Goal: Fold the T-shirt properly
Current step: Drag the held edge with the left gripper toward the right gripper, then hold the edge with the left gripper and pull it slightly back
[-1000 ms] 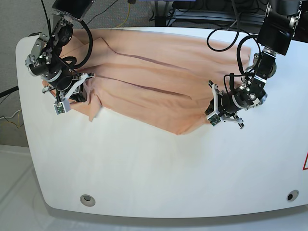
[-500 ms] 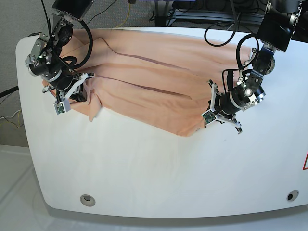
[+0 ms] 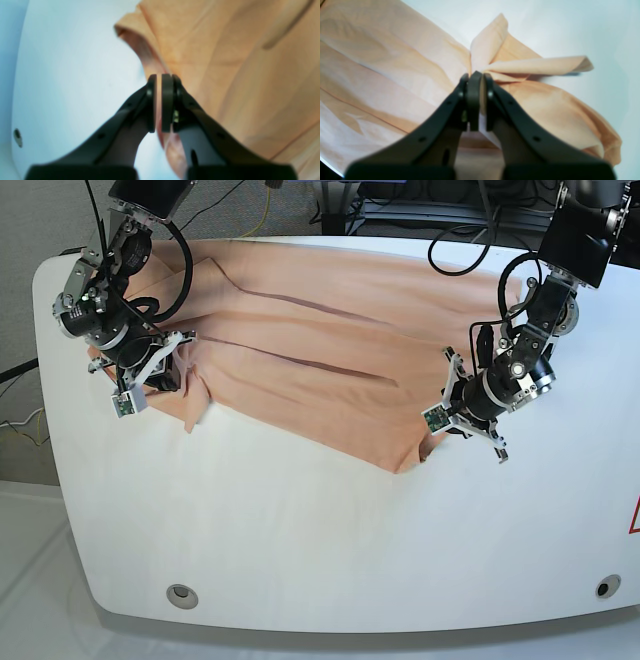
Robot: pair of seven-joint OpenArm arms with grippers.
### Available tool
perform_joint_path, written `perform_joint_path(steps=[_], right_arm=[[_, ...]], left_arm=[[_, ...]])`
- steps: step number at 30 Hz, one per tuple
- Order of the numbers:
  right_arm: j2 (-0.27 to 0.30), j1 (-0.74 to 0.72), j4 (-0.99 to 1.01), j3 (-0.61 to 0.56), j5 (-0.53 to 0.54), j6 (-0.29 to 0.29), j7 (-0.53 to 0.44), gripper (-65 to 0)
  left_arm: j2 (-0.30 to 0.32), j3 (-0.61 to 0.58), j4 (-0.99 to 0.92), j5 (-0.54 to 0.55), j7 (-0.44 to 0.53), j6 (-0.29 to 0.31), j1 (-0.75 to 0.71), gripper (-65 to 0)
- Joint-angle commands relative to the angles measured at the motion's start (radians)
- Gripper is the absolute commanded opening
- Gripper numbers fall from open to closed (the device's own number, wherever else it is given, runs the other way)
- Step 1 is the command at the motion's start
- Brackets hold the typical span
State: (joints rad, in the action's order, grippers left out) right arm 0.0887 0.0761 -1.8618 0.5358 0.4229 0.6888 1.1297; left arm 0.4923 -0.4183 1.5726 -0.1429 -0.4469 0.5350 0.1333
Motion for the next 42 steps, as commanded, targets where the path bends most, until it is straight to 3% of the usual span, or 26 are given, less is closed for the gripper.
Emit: perform_joint_path(steps=[1,7,14,17,19,20,21,23,28,38,42], right_arm=[[0.01,-0.011,-0.014,0.002,0.014,0.004,-0.021,-63.1],[0.01,-0.011,-0.014,0.002,0.014,0.004,-0.021,-63.1],[0.009,-0.014,-0.014,0.0,0.014,0.004,-0.021,-63.1],[-0.004,-0.014,-0.014,0.0,0.014,0.004,-0.021,-63.1],[-0.005,-0.014,-0.014,0.0,0.014,0.004,-0.021,-63.1],[-0.005,-0.014,-0.014,0.0,0.014,0.004,-0.021,-63.1],[-0.005,-0.014,-0.014,0.0,0.014,0.004,-0.021,-63.1],[-0.005,-0.014,-0.014,0.0,0.014,0.004,-0.021,-63.1],[-0.008,-0.014,-0.014,0.0,0.014,0.004,-0.021,-63.1],[-0.007,-0.011,-0.014,0.0,0.014,0.004,-0.021,-63.1],[-0.005,-0.011,-0.014,0.0,0.014,0.004,-0.021,-63.1]], left_arm=[[0.013,0.025,0.024,-0.001,0.018,-0.008,0.001,-63.6],[-0.001,0.063,0.007,0.002,0.021,-0.008,0.002,-63.4],[-0.077,0.114,-0.064,0.002,0.021,-0.01,0.045,-59.8],[-0.103,0.128,-0.099,0.002,0.023,-0.008,0.072,-46.7],[-0.114,0.128,-0.11,0.002,0.023,-0.01,0.085,-34.9],[-0.128,0.129,-0.116,0.002,0.023,-0.01,0.093,-24.5],[-0.139,0.129,-0.117,0.002,0.024,-0.01,0.096,-19.1],[-0.159,0.129,-0.117,0.002,0.029,-0.011,0.099,-12.3],[-0.192,0.121,-0.137,0.002,0.055,-0.005,0.104,-17.1],[-0.287,0.126,-0.309,0.002,0.066,-0.008,0.136,-17.0],[-0.297,0.126,-0.335,0.002,0.106,-0.01,0.134,-17.0]])
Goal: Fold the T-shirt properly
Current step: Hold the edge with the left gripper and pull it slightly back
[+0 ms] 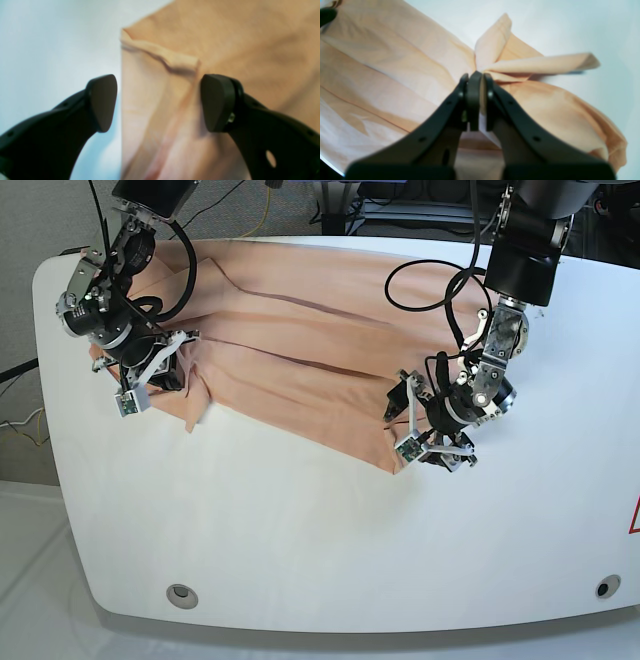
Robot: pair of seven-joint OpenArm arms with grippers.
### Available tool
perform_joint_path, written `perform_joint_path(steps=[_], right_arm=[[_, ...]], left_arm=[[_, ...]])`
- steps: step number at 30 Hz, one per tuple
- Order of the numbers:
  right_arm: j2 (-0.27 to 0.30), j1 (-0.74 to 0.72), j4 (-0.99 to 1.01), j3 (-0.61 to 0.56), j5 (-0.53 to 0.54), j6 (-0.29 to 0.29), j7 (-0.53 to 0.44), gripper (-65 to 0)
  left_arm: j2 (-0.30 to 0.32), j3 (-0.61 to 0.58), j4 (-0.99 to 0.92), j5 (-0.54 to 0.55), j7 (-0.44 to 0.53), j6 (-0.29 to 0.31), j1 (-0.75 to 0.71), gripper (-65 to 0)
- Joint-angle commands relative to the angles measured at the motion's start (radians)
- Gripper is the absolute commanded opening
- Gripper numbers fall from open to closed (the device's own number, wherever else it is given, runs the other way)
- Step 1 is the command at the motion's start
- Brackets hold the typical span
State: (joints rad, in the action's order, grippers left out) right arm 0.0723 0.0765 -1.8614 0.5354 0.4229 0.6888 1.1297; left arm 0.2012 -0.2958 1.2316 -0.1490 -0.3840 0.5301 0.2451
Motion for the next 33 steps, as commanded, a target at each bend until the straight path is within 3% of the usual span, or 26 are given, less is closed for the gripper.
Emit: perform_joint_path(steps=[1,19,28,33], right_arm=[[0.011,-0.011,-0.014,0.001,0.014,0.004,-0.021,-63.1],[0.008,-0.013,-0.014,0.001,0.014,0.004,-0.021,-63.1],[0.008,-0.011,-0.014,0.001,0.014,0.004,-0.021,-63.1],[0.008,-0.011,-0.014,0.001,0.014,0.004,-0.021,-63.1]], left_arm=[[-0.006,0.004,-0.005,0.009,0.052,-0.005,0.023,-17.0],[-0.003,0.007,-0.057,0.009,0.066,-0.006,0.02,-17.9],[-0.003,0.007,-0.083,0.004,0.059,-0.008,0.009,-33.2],[-0.003,0.007,-0.141,0.006,0.064,-0.054,0.007,-42.4]])
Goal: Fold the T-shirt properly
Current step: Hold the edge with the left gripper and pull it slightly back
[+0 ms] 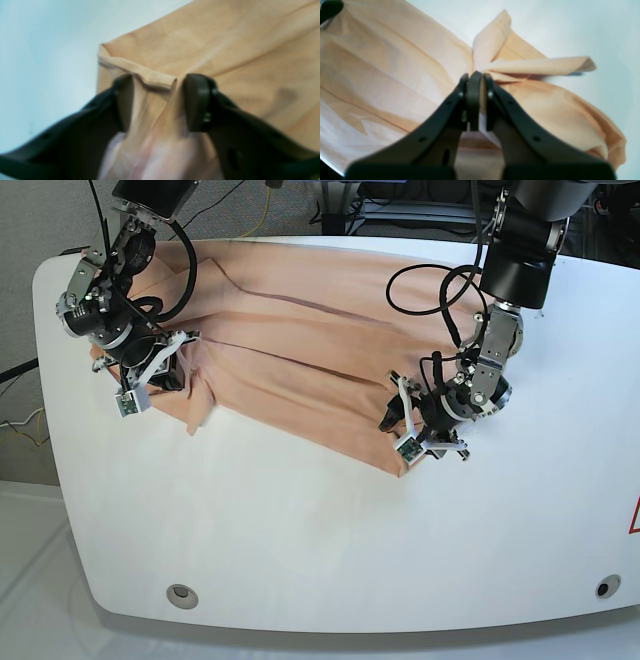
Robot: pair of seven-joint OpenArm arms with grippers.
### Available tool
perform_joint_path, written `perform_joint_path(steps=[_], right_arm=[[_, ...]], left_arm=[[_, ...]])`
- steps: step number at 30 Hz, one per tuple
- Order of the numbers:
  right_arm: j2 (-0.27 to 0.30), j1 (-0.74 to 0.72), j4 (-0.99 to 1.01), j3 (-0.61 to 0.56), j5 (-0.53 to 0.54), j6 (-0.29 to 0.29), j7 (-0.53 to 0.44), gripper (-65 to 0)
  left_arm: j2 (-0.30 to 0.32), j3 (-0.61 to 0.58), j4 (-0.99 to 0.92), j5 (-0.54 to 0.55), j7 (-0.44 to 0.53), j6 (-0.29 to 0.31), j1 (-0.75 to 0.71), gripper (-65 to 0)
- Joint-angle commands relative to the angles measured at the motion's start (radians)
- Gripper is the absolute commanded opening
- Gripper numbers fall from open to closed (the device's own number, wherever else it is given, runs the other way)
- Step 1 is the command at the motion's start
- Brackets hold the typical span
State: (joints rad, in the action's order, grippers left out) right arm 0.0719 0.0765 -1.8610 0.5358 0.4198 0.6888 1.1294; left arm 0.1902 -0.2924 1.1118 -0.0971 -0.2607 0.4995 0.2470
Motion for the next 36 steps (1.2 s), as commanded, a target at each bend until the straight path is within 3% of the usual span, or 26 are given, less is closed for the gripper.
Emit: perform_joint_path(steps=[1,6,16,21,36], right_arm=[[0.009,-0.01,-0.015,0.0,0.017,0.004,-0.021,-63.1],[0.009,-0.002,-0.015,0.0,0.017,0.004,-0.021,-63.1],[0.009,0.001,-0.015,0.0,0.017,0.004,-0.021,-63.1],[0.009,0.001,-0.015,0.0,0.017,0.004,-0.021,-63.1],[0.009,0.001,-0.015,0.0,0.017,0.004,-0.021,-63.1]], left_arm=[[0.009,0.003,-0.031,-0.046,-0.059,-0.025,0.005,-44.0],[0.009,0.003,-0.065,-0.046,-0.058,-0.026,0.005,-50.2],[0.018,0.003,-0.058,-0.046,-0.058,-0.026,0.004,-52.0],[0.027,0.003,-0.055,-0.046,-0.058,-0.026,0.004,-61.8],[0.035,0.003,0.049,-0.046,-0.061,-0.025,0.004,-62.3]])
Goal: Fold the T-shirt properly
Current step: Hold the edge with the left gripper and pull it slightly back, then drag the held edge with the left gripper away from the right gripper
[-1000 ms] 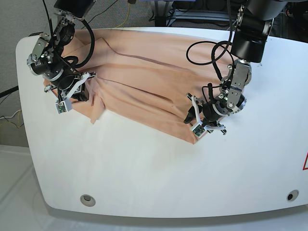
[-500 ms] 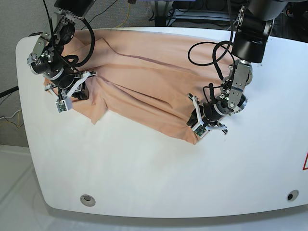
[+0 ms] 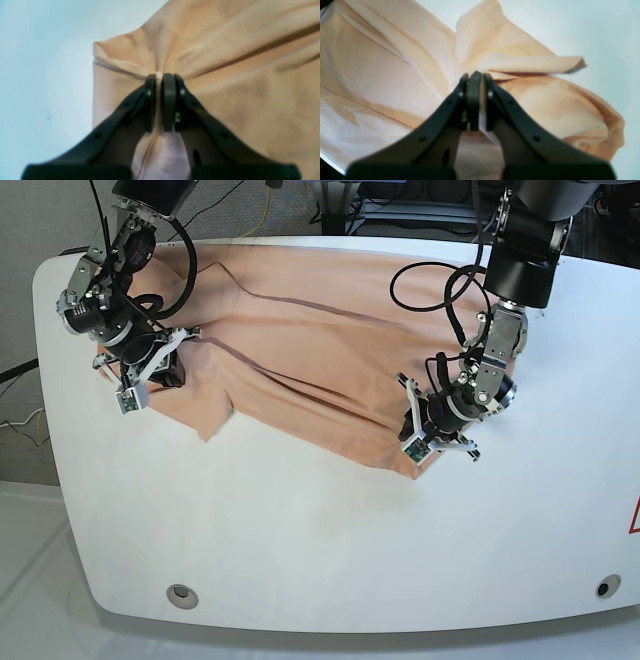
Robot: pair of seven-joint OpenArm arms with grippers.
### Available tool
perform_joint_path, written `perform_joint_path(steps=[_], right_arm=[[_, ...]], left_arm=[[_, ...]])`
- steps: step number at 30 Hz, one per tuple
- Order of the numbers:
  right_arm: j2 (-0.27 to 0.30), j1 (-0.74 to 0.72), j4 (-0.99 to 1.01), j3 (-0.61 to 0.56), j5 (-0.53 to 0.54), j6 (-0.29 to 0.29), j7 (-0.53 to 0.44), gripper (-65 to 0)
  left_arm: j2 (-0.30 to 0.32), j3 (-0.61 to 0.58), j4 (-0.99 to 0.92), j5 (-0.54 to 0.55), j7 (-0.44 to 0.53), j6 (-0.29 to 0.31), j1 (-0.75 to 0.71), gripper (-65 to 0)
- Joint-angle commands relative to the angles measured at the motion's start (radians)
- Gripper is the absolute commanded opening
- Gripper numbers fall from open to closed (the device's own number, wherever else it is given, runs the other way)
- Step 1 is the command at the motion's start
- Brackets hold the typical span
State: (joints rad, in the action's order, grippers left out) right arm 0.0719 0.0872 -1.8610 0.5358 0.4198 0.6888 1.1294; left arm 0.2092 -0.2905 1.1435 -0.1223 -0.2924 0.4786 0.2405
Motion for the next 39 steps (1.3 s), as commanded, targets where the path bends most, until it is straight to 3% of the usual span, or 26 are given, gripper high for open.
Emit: perform_joint_path(steps=[1,27,39], right_arm=[[0.009,-0.01,-0.015,0.0,0.017,0.004,-0.021,-63.1],[0.007,-0.014,-0.015,0.0,0.017,0.004,-0.021,-63.1],[0.007,-0.011,-0.015,0.0,0.017,0.004,-0.021,-63.1]], left_arm=[[0.019,0.001,0.019,-0.021,-0.029,-0.004,0.01,-62.3],[0.023,-0.006,0.25,-0.023,-0.093,-0.002,-0.017,-62.3],[0.054,-0.008,0.378,-0.023,-0.207,-0.002,-0.036,-62.3]])
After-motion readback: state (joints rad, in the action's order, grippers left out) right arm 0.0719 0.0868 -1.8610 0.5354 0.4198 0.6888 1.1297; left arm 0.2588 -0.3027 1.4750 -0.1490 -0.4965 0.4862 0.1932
